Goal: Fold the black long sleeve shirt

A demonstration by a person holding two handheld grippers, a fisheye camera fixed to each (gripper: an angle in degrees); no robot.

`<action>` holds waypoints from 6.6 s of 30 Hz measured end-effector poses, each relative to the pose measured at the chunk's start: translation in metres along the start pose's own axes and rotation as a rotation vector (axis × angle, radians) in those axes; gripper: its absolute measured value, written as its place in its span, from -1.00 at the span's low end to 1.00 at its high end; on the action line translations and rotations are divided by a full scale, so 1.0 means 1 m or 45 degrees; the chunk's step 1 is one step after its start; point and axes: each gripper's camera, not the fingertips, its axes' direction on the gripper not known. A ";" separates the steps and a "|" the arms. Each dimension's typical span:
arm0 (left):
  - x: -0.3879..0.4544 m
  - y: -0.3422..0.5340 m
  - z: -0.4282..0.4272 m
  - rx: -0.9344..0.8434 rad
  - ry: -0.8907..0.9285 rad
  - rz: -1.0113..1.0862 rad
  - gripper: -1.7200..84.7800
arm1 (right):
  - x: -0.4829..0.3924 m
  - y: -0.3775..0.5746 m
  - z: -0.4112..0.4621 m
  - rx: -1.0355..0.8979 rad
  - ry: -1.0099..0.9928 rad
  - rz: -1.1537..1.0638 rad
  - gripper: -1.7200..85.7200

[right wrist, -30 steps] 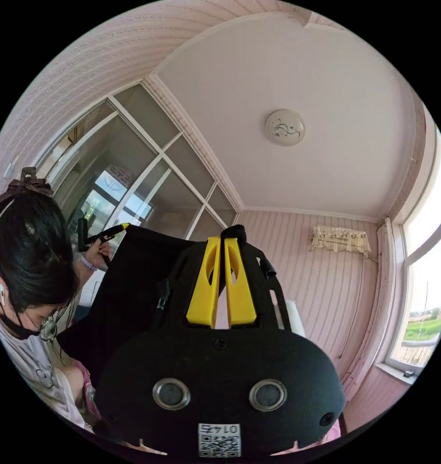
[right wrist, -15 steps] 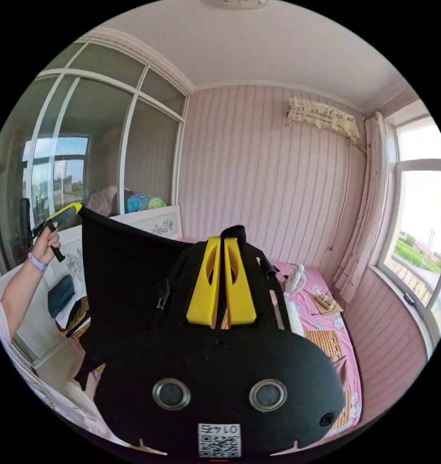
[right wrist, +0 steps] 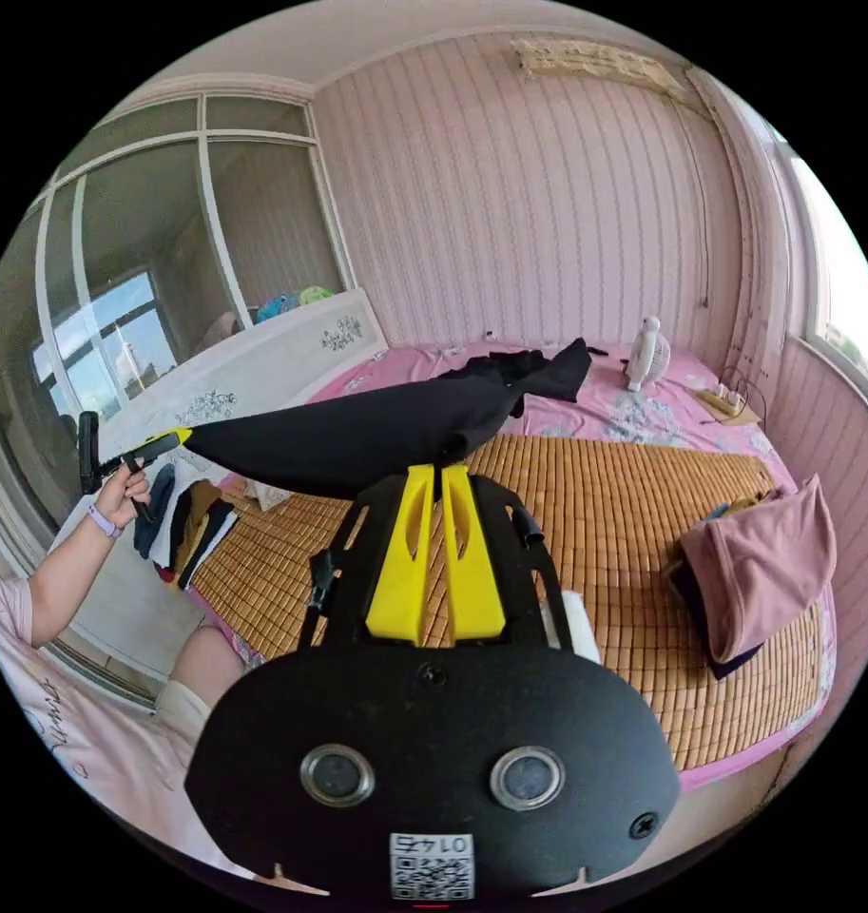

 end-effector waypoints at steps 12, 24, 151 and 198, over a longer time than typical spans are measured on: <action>-0.013 0.242 0.141 -0.829 -0.077 -0.165 -0.98 | 0.059 0.198 0.160 -0.769 -0.092 0.545 -0.94; 0.015 0.265 0.132 -0.981 -0.061 -0.063 -0.98 | 0.036 0.194 0.151 -0.884 -0.051 0.292 -0.95; 0.248 0.121 0.734 -0.863 0.347 0.527 -0.97 | 0.234 0.102 0.052 -0.650 0.645 0.727 -0.88; 0.261 0.100 0.740 -0.793 0.285 0.490 -0.93 | 0.350 0.140 0.024 -0.594 0.415 1.020 -0.93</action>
